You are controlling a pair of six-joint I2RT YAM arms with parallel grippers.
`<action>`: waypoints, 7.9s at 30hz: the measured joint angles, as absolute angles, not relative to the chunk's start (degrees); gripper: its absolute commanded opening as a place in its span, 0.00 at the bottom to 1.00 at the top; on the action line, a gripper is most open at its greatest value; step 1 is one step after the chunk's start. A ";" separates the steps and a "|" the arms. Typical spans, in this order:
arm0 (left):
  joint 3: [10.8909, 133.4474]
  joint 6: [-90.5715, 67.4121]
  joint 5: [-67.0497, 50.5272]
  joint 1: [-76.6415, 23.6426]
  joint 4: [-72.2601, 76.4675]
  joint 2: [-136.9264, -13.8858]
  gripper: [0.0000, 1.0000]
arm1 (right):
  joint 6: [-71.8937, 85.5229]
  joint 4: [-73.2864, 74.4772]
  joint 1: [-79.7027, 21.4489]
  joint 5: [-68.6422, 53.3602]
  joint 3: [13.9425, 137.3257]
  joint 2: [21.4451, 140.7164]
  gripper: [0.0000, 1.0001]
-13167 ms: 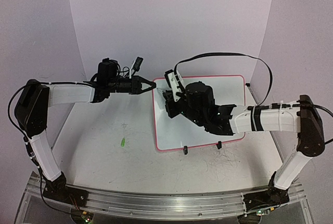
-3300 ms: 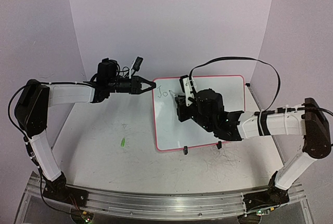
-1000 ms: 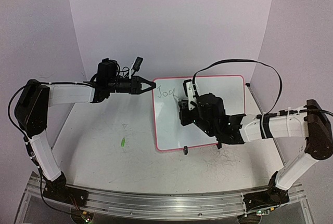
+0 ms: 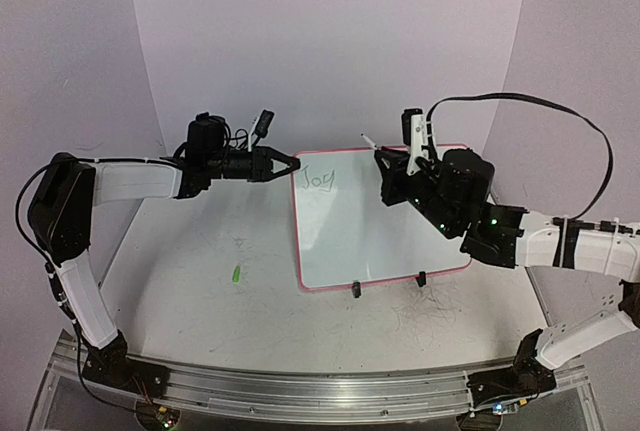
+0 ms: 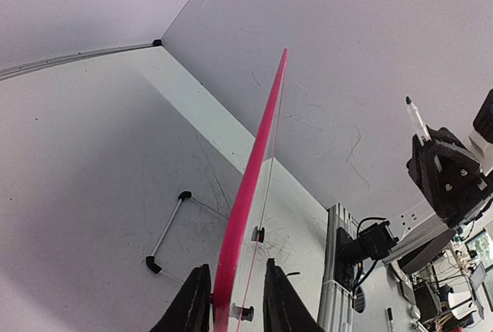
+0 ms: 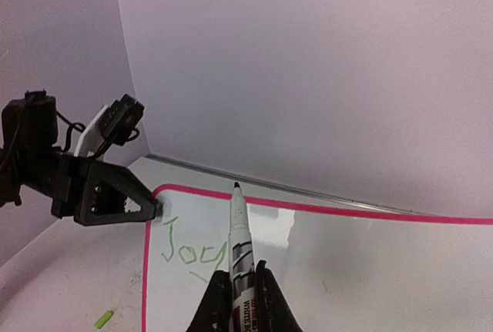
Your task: Write a sentence on the whiteboard
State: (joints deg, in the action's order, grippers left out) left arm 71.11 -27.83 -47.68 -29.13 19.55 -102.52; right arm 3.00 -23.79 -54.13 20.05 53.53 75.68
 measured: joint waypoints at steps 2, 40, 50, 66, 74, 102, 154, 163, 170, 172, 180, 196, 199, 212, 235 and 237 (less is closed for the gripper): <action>71.13 -28.09 -47.67 -29.15 19.55 -102.52 0.26 | 2.43 -25.19 -53.26 20.04 52.32 74.68 0.00; 73.91 -26.76 -50.91 -29.33 21.62 -106.17 0.01 | 1.96 -16.90 -54.70 18.30 52.88 80.54 0.00; 73.78 -26.52 -51.11 -29.69 22.06 -106.17 0.00 | 2.15 -15.79 -54.96 18.33 52.90 81.75 0.00; 73.66 -26.32 -51.24 -29.89 22.11 -106.15 0.00 | 3.03 -15.98 -55.31 20.12 55.37 84.31 0.00; 73.36 -25.80 -51.22 -29.93 22.55 -106.12 0.00 | 3.07 -16.80 -55.33 22.35 56.16 85.43 0.00; 73.32 -25.69 -51.23 -29.95 22.53 -106.04 0.00 | 3.01 -18.87 -54.54 25.74 58.81 88.71 0.00; 73.32 -25.71 -51.24 -30.00 22.52 -106.04 0.00 | 4.75 -19.48 -53.71 22.83 56.45 85.56 0.00; 73.32 -25.71 -51.26 -30.00 22.52 -106.04 0.00 | 4.75 -19.30 -53.71 22.85 56.45 87.29 0.00; 73.32 -25.71 -51.24 -30.00 22.52 -106.04 0.00 | 4.75 -19.18 -53.71 23.35 56.45 87.42 0.00; 73.32 -25.71 -51.27 -30.00 22.52 -106.04 0.00 | 4.77 -19.04 -53.71 23.35 56.45 87.56 0.00; 73.32 -25.71 -51.24 -30.00 22.50 -106.04 0.00 | 5.03 -18.41 -53.71 23.35 56.45 87.76 0.00; 73.32 -25.76 -50.97 -30.00 22.43 -106.04 0.00 | 7.58 -17.94 -53.74 22.98 55.24 87.74 0.00; 73.32 -25.76 -50.90 -30.00 22.39 -106.04 0.00 | 8.06 -18.04 -53.80 22.77 54.86 87.74 0.00; 73.32 -25.74 -51.09 -30.06 22.48 -106.04 0.00 | 8.33 -17.12 -53.75 22.04 54.52 86.41 0.00; 73.32 -25.71 -51.11 -30.06 22.50 -106.04 0.00 | 7.13 -16.60 -52.05 22.03 57.01 86.18 0.00; 73.32 -25.71 -51.13 -30.06 22.50 -106.04 0.00 | 7.21 -16.64 -52.03 22.04 57.01 86.19 0.00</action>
State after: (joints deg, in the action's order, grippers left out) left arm 73.32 -25.71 -51.13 -30.06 22.50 -106.04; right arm 7.21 -16.64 -52.03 22.04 57.01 86.19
